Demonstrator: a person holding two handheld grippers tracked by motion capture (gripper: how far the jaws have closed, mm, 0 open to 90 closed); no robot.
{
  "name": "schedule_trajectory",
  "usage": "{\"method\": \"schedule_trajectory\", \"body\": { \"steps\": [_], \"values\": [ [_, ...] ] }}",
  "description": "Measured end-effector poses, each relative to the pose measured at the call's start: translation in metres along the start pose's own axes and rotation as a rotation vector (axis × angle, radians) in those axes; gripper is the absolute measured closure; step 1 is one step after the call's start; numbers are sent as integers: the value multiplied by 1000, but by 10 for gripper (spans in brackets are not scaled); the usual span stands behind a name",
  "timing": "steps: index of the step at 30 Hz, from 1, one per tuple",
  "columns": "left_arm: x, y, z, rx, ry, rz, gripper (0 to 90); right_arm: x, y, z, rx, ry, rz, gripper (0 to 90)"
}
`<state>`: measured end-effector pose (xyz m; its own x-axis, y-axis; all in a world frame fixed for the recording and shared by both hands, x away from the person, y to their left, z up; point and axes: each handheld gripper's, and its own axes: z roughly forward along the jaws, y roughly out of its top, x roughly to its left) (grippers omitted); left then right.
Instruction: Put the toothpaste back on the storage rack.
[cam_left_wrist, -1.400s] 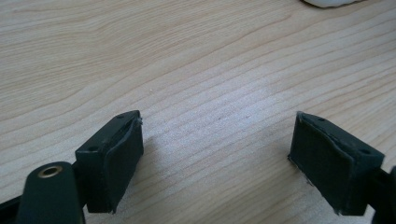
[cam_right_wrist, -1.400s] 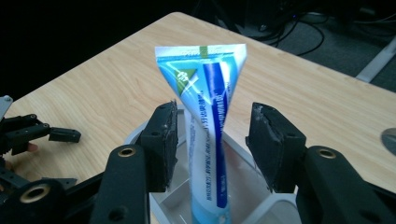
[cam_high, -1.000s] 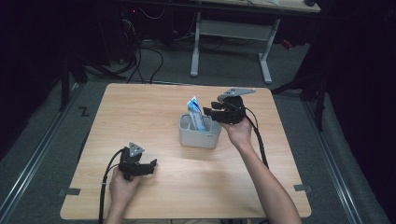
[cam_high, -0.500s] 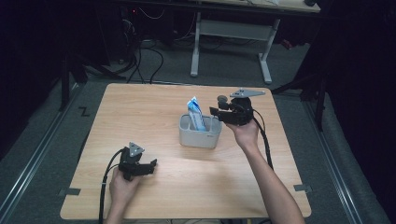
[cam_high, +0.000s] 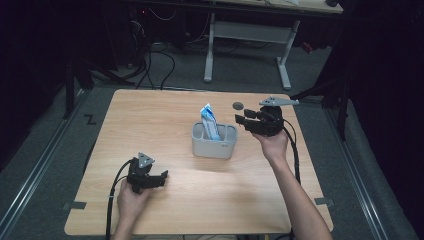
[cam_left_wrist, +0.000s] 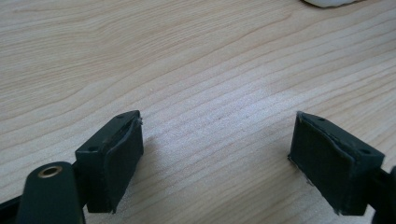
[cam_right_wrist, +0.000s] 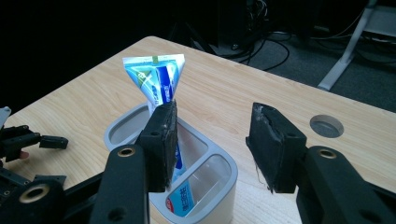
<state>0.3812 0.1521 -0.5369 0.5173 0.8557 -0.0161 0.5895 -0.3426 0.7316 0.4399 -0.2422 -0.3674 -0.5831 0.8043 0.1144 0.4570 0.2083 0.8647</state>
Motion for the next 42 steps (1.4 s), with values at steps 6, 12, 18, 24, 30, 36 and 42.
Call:
{"method": "schedule_trajectory", "body": {
  "steps": [6, 12, 18, 24, 30, 36, 42],
  "values": [
    [0, 0, 0, 0, 0, 0, 175, -2, -1, -4, -14, -5, 10, 524],
    [0, 0, 0, 0, 0, 0, 175, -4, -2, -8, -10, -25, 10, 535],
    [0, 0, 0, 0, 0, 0, 175, -7, -5, -13, -16, -39, 13, 538],
    [0, 0, 0, 0, 0, 0, 175, -10, -11, -21, -26, -45, 30, 535],
    [0, 0, 0, 1, 0, 1, 175, -12, -11, -29, -38, -48, 30, 532],
    [0, 0, 0, 1, 0, 1, 175, -13, -11, -36, -47, -52, 31, 530],
    [0, 0, 0, 1, 0, 1, 176, -13, -12, -41, -54, -50, 30, 527]
  ]
}}
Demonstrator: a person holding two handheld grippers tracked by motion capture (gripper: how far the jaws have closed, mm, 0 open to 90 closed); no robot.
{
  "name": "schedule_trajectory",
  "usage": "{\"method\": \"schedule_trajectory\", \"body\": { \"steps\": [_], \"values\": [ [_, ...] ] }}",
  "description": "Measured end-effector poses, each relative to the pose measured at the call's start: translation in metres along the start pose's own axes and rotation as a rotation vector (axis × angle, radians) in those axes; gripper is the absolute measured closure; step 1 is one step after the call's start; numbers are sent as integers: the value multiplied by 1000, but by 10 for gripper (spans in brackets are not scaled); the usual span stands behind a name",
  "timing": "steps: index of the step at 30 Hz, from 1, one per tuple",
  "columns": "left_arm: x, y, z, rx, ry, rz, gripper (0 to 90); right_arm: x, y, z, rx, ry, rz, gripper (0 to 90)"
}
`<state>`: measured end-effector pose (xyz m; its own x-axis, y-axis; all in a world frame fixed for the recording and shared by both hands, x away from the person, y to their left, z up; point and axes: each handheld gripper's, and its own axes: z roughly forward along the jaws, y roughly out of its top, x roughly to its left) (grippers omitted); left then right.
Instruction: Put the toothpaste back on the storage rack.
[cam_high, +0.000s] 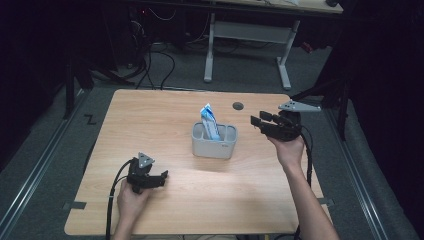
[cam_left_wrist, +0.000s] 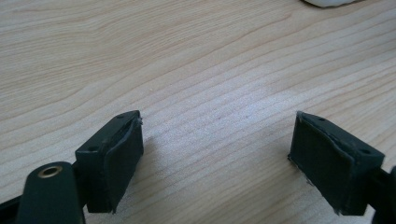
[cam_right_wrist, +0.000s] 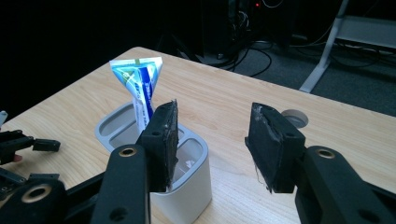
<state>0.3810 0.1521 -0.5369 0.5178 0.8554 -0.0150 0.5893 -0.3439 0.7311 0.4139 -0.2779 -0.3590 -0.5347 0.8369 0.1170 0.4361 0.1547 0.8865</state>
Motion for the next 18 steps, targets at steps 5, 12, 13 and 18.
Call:
{"method": "schedule_trajectory", "body": {
  "steps": [5, 12, 13, 18],
  "values": [
    [0, 0, 0, 0, 0, 0, 176, 0, -1, -4, -1, -1, -8, 526],
    [0, 0, 0, 0, 0, 0, 175, 1, -1, -8, 0, -3, -14, 525],
    [0, 0, 0, 0, 0, 0, 175, 1, -2, -9, -2, -1, -12, 525],
    [0, 0, 0, 0, 0, 0, 175, 2, -4, -13, -11, 0, -16, 526]
  ]
}}
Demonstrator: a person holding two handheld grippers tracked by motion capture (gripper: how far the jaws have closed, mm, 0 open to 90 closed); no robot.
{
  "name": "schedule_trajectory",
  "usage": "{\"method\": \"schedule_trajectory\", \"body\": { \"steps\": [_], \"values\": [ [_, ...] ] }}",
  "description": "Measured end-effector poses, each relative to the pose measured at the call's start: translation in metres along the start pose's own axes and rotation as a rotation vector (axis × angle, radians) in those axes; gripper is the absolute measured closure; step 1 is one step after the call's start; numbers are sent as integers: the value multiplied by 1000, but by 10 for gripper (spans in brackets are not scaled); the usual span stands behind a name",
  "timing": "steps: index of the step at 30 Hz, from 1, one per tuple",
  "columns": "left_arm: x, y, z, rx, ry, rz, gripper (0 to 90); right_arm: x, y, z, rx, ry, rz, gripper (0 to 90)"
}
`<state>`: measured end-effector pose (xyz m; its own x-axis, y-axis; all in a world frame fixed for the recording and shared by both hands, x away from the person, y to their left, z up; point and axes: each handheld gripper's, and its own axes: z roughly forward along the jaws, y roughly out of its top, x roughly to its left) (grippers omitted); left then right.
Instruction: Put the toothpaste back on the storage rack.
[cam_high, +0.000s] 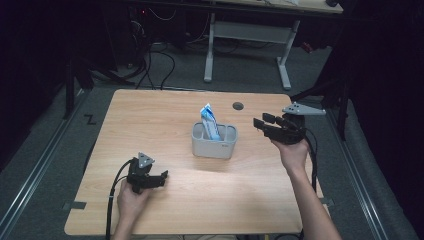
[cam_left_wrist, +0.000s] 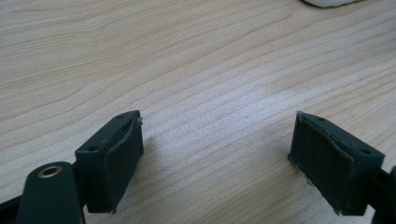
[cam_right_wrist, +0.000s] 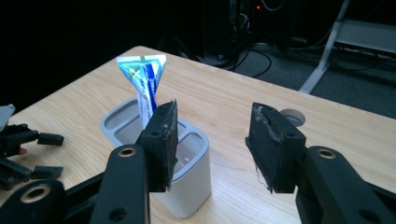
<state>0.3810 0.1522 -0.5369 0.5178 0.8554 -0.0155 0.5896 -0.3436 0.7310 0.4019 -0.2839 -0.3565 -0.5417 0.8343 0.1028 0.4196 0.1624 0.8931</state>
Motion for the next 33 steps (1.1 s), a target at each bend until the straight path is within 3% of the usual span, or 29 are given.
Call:
{"method": "schedule_trajectory", "body": {
  "steps": [13, 33],
  "values": [
    [0, 0, 0, 0, 0, 0, 175, -7, -15, -8, 29, -41, -4, 525],
    [0, 0, 0, 0, 1, 0, 175, -14, -38, -20, 10, -47, 55, 526]
  ]
}}
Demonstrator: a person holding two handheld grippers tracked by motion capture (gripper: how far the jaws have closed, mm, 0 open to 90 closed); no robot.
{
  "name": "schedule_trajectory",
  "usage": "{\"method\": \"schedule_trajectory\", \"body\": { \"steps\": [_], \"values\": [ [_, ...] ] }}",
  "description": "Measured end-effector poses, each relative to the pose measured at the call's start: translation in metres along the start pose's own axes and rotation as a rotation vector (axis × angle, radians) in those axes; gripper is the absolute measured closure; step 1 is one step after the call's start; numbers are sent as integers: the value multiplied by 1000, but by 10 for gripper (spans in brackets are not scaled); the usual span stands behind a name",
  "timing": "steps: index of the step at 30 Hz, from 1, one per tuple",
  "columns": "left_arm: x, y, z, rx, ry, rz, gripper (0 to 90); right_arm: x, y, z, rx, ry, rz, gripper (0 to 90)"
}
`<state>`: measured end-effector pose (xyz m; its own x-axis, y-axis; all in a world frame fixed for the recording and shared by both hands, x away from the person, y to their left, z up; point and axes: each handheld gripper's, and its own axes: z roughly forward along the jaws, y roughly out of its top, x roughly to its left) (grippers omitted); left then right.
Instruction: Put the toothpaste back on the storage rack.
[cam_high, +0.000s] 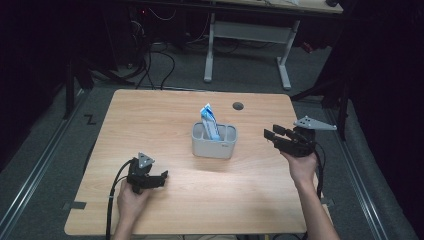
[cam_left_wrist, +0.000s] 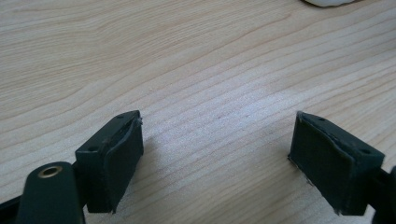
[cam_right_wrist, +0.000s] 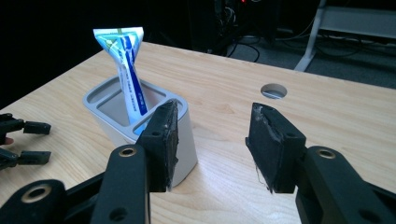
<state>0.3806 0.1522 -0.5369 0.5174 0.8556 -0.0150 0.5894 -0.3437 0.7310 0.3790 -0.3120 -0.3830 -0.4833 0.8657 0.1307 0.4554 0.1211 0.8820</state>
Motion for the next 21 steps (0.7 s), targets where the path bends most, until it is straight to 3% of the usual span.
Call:
{"method": "schedule_trajectory", "body": {
  "steps": [21],
  "values": [
    [0, 0, 0, -1, -1, -2, 176, -12, -17, -13, -26, -26, 51, 526]
  ]
}}
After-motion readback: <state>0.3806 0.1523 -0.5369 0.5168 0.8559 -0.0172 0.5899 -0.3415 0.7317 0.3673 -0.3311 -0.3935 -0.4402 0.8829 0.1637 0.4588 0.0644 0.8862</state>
